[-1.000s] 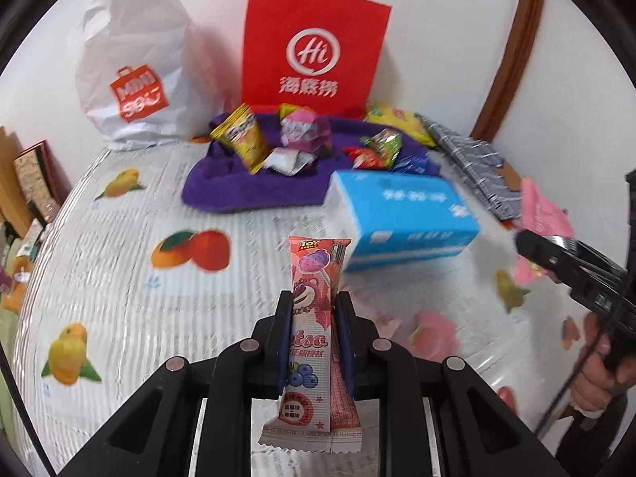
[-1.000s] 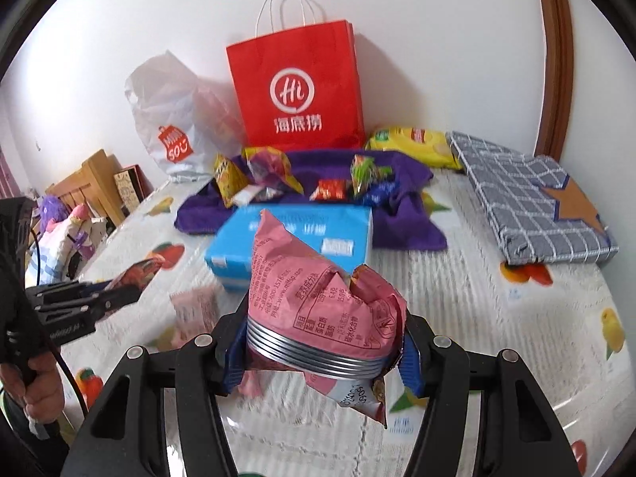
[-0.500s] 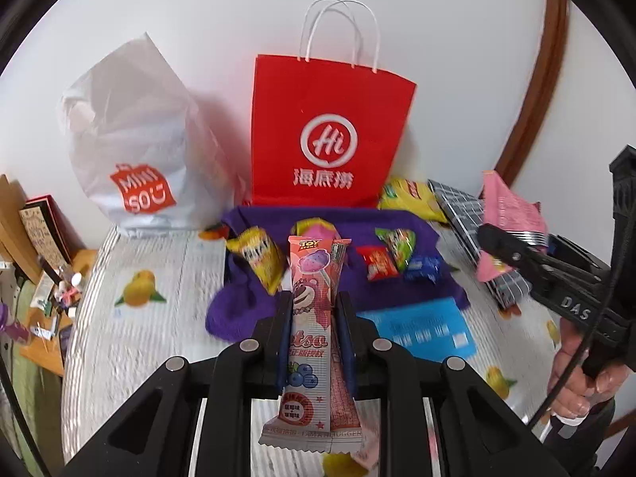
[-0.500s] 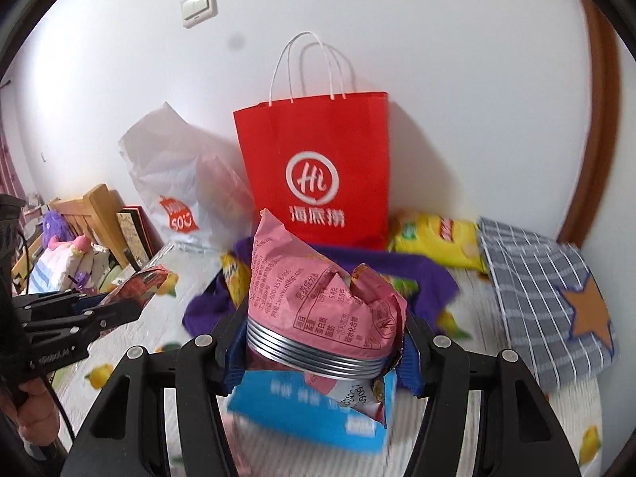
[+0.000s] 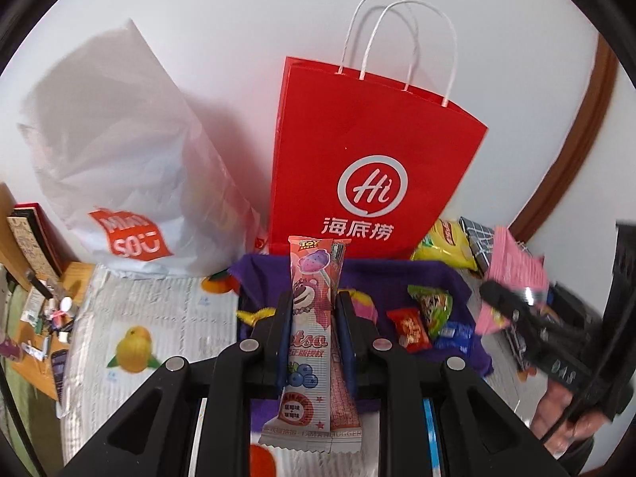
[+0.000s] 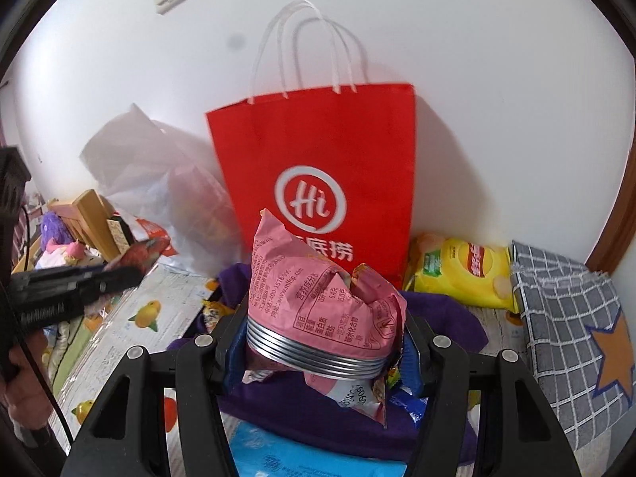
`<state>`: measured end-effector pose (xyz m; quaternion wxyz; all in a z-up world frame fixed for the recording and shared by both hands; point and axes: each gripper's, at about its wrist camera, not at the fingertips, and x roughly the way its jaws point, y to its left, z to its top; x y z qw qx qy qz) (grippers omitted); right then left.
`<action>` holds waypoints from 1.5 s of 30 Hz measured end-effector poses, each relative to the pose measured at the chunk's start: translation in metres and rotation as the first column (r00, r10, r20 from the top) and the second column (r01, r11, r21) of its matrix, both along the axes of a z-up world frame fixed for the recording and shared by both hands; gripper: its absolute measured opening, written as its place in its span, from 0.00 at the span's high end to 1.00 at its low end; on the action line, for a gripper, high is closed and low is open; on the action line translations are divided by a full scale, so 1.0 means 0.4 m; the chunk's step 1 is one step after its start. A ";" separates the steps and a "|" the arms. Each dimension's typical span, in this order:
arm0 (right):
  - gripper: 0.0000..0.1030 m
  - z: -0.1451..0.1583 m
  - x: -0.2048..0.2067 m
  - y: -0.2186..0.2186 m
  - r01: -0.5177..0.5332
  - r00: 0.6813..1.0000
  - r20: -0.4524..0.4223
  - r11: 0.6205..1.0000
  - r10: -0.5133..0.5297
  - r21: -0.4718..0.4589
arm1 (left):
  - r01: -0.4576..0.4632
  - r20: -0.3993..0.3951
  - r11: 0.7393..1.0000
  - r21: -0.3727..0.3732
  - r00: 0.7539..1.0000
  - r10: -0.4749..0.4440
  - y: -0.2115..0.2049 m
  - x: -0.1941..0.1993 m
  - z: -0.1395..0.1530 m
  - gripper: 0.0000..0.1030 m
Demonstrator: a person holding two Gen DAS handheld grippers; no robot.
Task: Organize snacks
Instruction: 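Carry both held snacks over the purple towel, then open the right tool to drop the pink biscuit pack while the left tool drops the pink stick snack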
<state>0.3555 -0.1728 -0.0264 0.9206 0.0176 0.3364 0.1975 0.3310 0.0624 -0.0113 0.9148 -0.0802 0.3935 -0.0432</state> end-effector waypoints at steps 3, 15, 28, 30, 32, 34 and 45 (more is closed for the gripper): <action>0.42 -0.030 0.032 -0.010 0.021 0.999 -0.036 0.999 -0.022 -0.045 | 0.006 -0.029 1.000 -0.025 1.000 -0.006 -0.005 0.045 -0.030 0.80; 0.41 -0.124 0.078 -0.015 -0.036 0.992 -0.127 0.985 0.014 -0.169 | 0.002 -0.231 1.000 -0.024 0.973 -0.007 -0.009 0.122 -0.162 0.80; 0.41 -0.199 0.098 0.025 -0.064 0.975 -0.221 0.969 0.009 -0.240 | -0.006 -0.297 1.000 -0.029 0.955 -0.003 -0.021 0.144 -0.210 0.80; 0.41 -0.204 0.098 0.027 -0.068 0.974 -0.227 0.969 0.012 -0.237 | -0.008 -0.300 1.000 -0.021 0.954 0.002 -0.022 0.147 -0.213 0.80; 0.40 -0.206 0.097 0.031 -0.068 0.974 -0.228 0.968 0.012 -0.242 | -0.011 -0.307 1.000 -0.025 0.952 0.003 -0.020 0.148 -0.217 0.79; 0.40 -0.208 0.096 0.038 -0.071 0.974 -0.226 0.966 0.014 -0.248 | -0.011 -0.308 1.000 -0.023 0.951 0.003 -0.020 0.147 -0.217 0.79; 0.25 -0.208 0.100 0.045 -0.031 0.975 -0.220 0.969 -0.024 -0.245 | 0.000 -0.321 1.000 0.006 0.947 0.002 -0.033 0.148 -0.226 0.77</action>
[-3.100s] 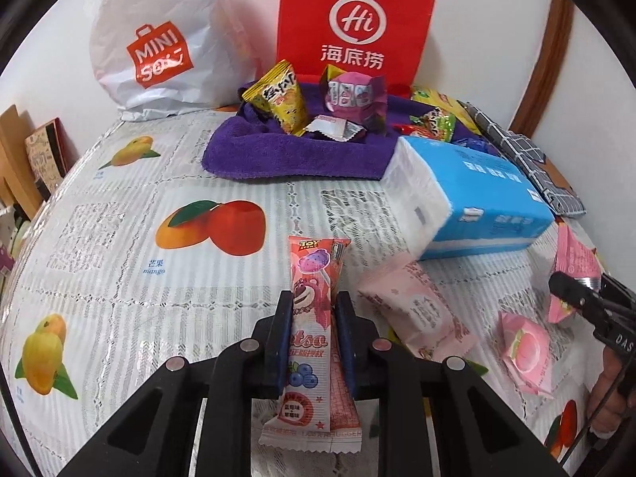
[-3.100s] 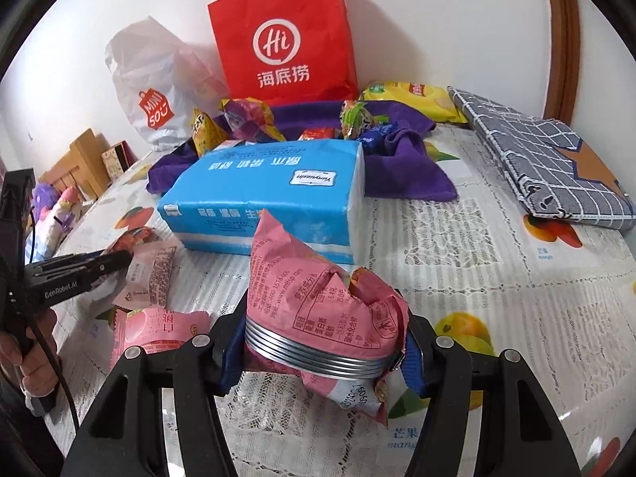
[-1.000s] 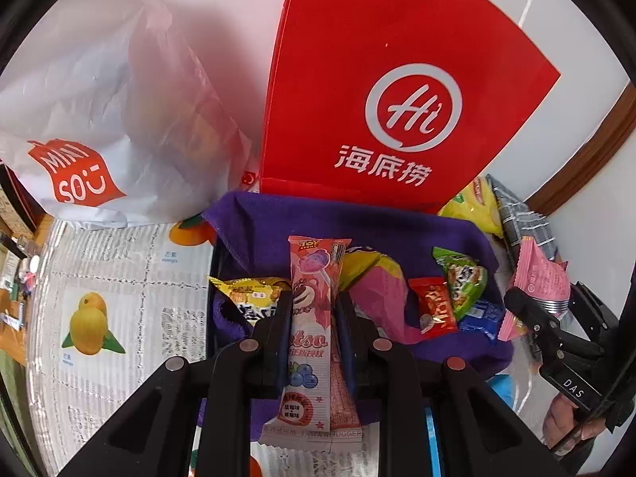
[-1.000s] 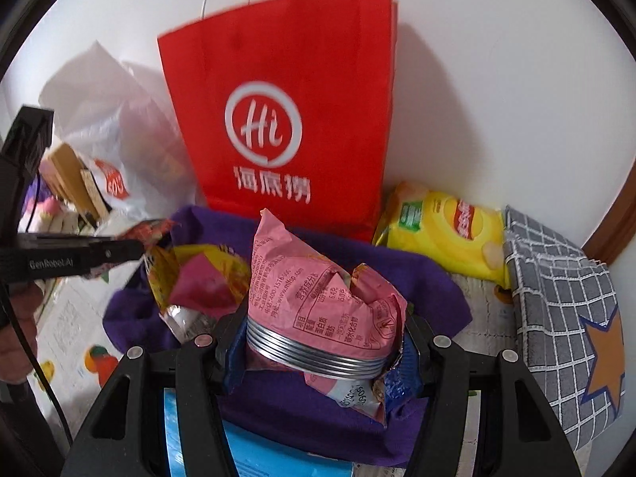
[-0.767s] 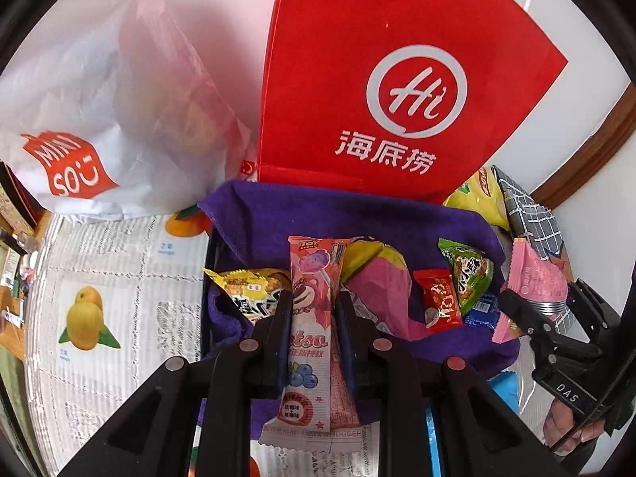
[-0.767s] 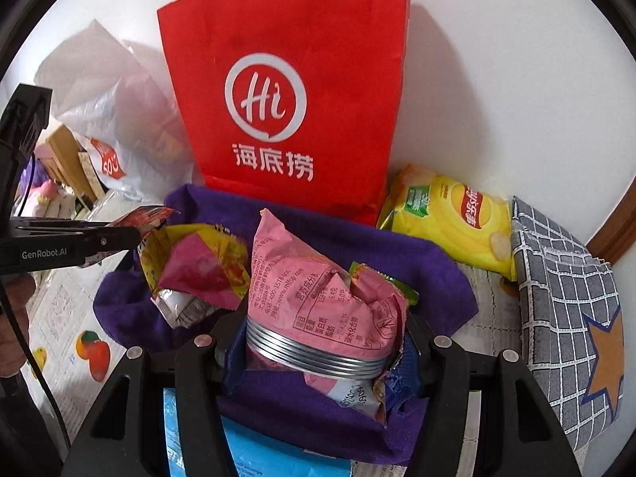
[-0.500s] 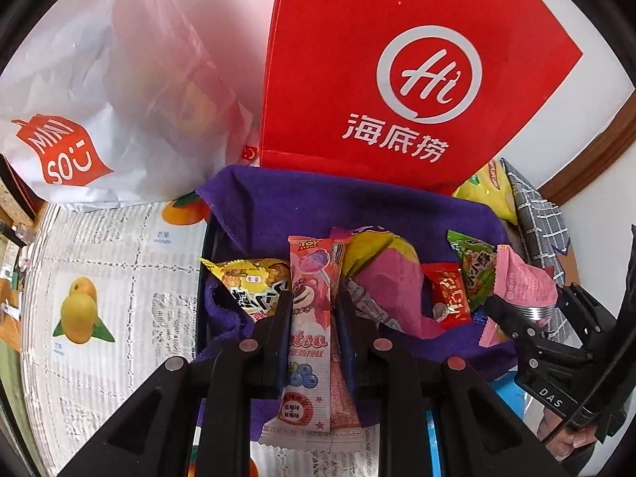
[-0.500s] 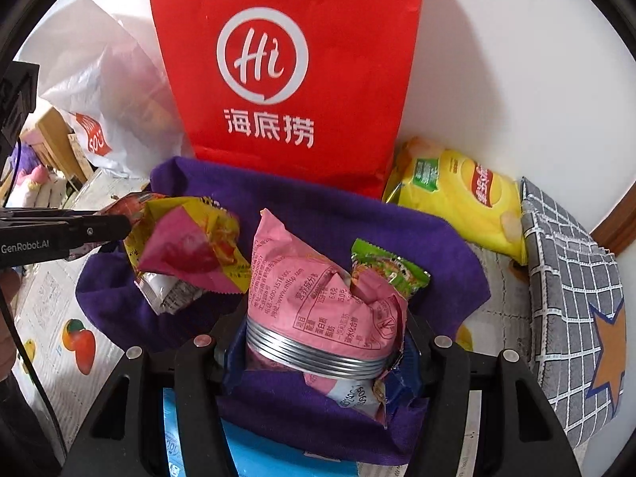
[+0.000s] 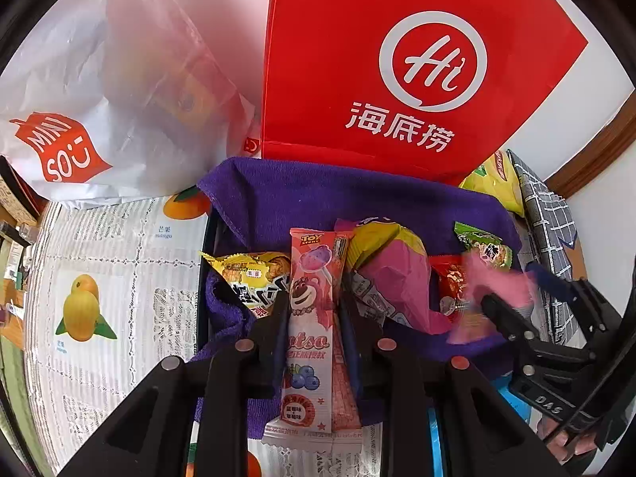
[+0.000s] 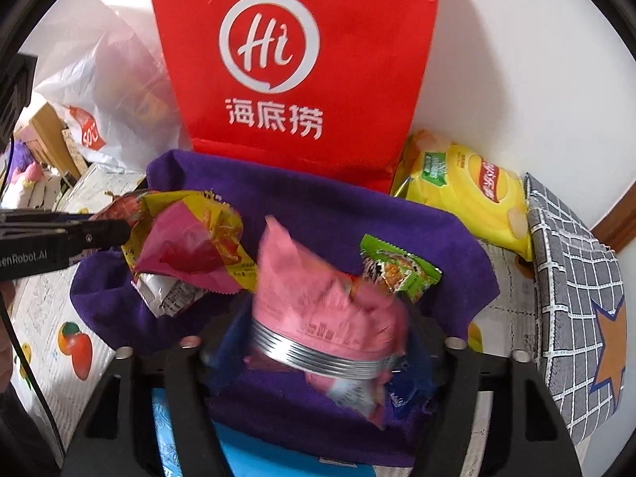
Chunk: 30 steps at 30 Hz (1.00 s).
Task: Organize snacks
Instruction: 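Open the right tool to drop the pink biscuit pack while the left tool drops the pink stick snack, then withdraw both tools from the towel toward the remaining snacks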
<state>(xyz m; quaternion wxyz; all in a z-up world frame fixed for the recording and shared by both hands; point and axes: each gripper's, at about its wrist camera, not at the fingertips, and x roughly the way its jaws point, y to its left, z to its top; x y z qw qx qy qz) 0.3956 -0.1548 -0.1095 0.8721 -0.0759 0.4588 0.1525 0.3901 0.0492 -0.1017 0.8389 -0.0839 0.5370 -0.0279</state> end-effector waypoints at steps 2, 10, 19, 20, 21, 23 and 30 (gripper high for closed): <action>0.22 0.010 0.002 -0.010 0.015 1.000 -0.002 1.000 -0.015 0.024 | 0.004 0.003 1.000 0.015 1.000 -0.004 -0.006 0.000 0.001 0.77; 0.21 0.088 -0.026 -0.040 0.031 0.997 0.063 0.995 -0.037 0.090 | 0.009 0.079 0.999 0.031 0.997 -0.011 -0.013 -0.018 0.043 0.53; 0.22 0.175 -0.075 -0.063 0.038 0.983 0.172 0.985 -0.067 0.167 | 0.014 0.144 1.000 0.013 0.989 -0.016 -0.010 -0.047 0.097 0.49; 0.21 0.179 -0.076 -0.065 0.041 0.982 0.173 0.984 -0.072 0.176 | 0.015 0.151 1.000 0.015 0.988 -0.017 -0.011 -0.051 0.102 0.49; 0.21 0.183 -0.077 -0.067 0.045 0.982 0.170 0.980 -0.078 0.192 | 0.015 0.156 1.000 0.015 0.988 -0.017 -0.012 -0.053 0.105 0.49; 0.22 0.190 -0.080 -0.072 0.055 0.982 0.163 0.974 -0.092 0.220 | 0.015 0.163 1.000 0.017 0.986 -0.018 -0.016 -0.058 0.109 0.49; 0.24 0.242 -0.145 -0.072 0.045 0.957 0.270 0.975 -0.105 0.219 | 0.022 0.171 0.999 0.030 0.985 -0.026 -0.022 -0.072 0.125 0.49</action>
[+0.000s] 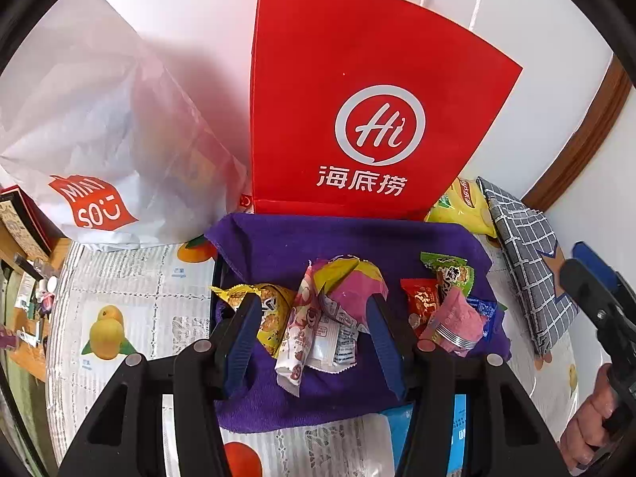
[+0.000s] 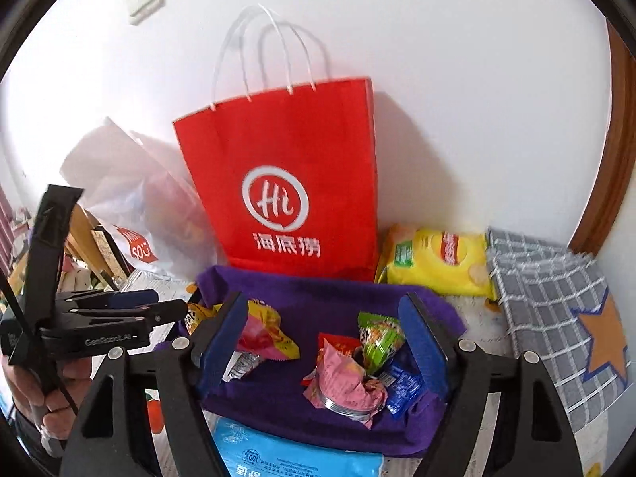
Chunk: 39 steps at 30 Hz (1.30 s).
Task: Organize snacks
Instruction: 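Withdraw both tools from the towel toward the remaining snacks, then grasp the pink wrapped pastry with the right tool while the left tool grasps the pink rectangular packet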
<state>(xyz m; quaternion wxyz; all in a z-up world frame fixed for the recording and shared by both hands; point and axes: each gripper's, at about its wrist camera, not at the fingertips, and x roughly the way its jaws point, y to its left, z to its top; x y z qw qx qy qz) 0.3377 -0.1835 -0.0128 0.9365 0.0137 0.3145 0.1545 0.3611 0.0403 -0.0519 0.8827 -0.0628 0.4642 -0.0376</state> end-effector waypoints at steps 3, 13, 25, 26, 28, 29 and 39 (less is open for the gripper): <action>0.24 0.002 -0.029 -0.002 0.033 0.999 0.026 0.999 -0.032 -0.013 | 0.001 0.001 1.000 0.002 1.000 -0.001 -0.001 -0.008 0.009 0.49; 0.26 -0.015 -0.145 -0.043 0.074 0.995 -0.061 0.994 -0.079 -0.080 | 0.035 0.045 0.999 0.001 0.998 -0.035 -0.029 -0.067 0.065 0.49; 0.26 -0.056 -0.347 -0.029 0.029 0.994 -0.100 0.995 -0.039 -0.099 | 0.079 0.121 0.997 0.019 0.989 -0.081 -0.070 -0.236 0.142 0.48; 0.26 -0.062 -0.359 -0.028 0.025 0.994 -0.101 0.995 -0.035 -0.098 | 0.083 0.122 0.996 0.028 0.989 -0.086 -0.071 -0.251 0.140 0.48; 0.26 -0.078 -0.379 -0.026 0.016 0.993 -0.113 0.996 -0.026 -0.084 | 0.079 0.126 0.996 0.050 0.988 -0.085 -0.065 -0.293 0.132 0.48; 0.26 -0.090 -0.390 -0.025 0.008 0.992 -0.126 0.997 -0.017 -0.070 | 0.077 0.124 0.995 0.056 0.989 -0.083 -0.061 -0.309 0.127 0.48; 0.26 -0.203 -0.473 0.023 -0.062 0.984 -0.173 0.996 0.050 -0.061 | 0.023 0.044 1.000 0.012 0.999 -0.024 0.017 -0.448 -0.006 0.48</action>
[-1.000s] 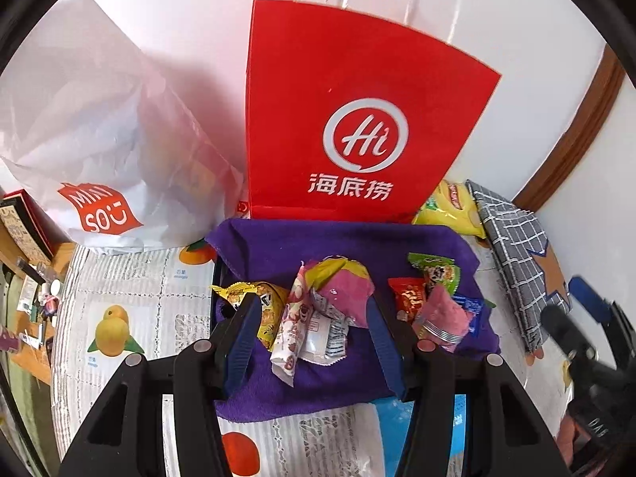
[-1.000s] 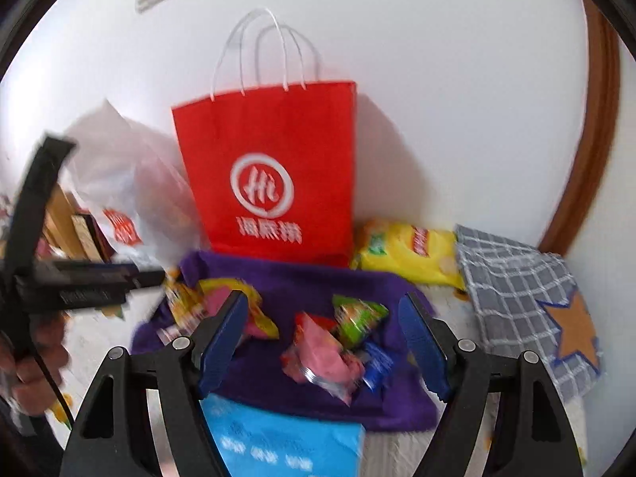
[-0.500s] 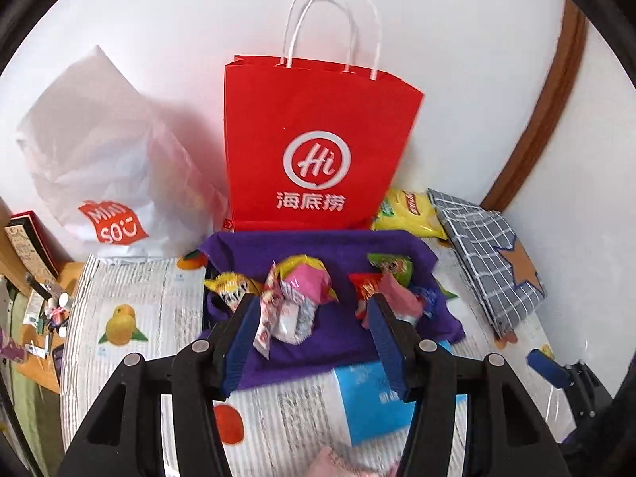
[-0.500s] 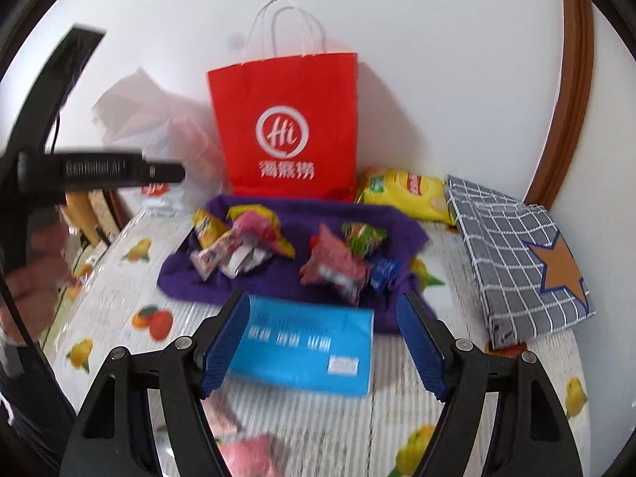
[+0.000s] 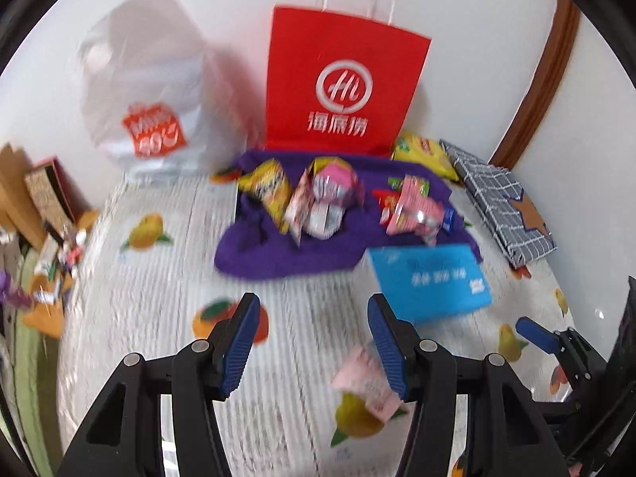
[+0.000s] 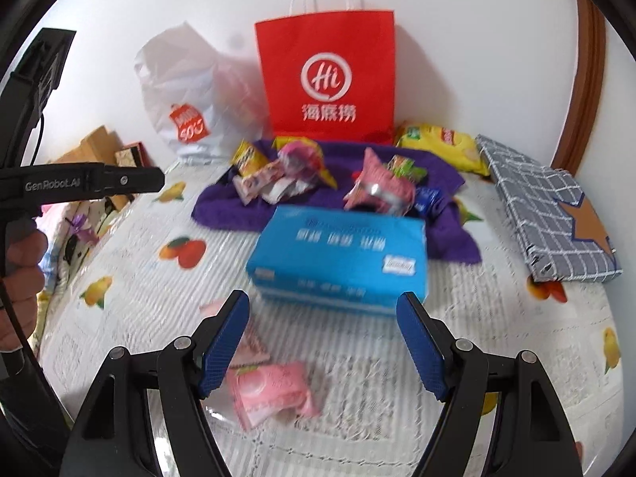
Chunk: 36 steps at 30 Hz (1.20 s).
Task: Organize snacks
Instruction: 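Grasp the pink wrapped pastry with the right tool while the left tool grasps the pink rectangular packet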
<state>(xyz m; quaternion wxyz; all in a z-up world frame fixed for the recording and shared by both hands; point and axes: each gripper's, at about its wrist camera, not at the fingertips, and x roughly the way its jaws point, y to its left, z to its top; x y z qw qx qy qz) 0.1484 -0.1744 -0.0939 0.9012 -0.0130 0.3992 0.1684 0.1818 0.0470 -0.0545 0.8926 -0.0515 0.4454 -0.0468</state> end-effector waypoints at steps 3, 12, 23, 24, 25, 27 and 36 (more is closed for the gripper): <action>0.26 -0.040 -0.003 0.008 -0.006 1.000 -0.029 1.000 0.006 0.001 | -0.011 -0.027 1.000 -0.012 1.000 0.010 0.014 -0.026 -0.042 0.48; 0.26 -0.149 0.002 0.032 -0.053 0.991 -0.125 0.998 0.055 0.026 | -0.001 -0.070 0.999 -0.052 0.998 -0.003 0.012 -0.070 -0.116 0.48; 0.45 -0.193 -0.011 0.053 -0.097 0.987 -0.123 0.994 0.103 0.054 | 0.021 -0.083 0.998 -0.067 0.996 -0.026 -0.007 -0.072 -0.145 0.48; 0.51 -0.194 -0.009 0.052 -0.091 0.988 -0.121 0.994 0.097 0.056 | 0.020 -0.084 0.997 -0.069 0.996 -0.026 -0.008 -0.072 -0.148 0.48; 0.56 -0.195 -0.008 0.051 -0.085 0.989 -0.116 0.995 0.091 0.051 | 0.018 -0.088 0.997 -0.074 0.996 -0.025 -0.008 -0.072 -0.154 0.48; 0.63 -0.193 -0.006 0.047 -0.095 0.989 -0.106 0.994 0.101 0.057 | 0.017 -0.097 0.997 -0.081 0.995 -0.025 -0.009 -0.071 -0.164 0.48; 0.66 -0.178 -0.017 -0.025 -0.064 0.994 -0.082 0.997 0.067 0.043 | 0.032 -0.131 0.994 -0.101 0.990 -0.045 -0.023 -0.064 -0.208 0.48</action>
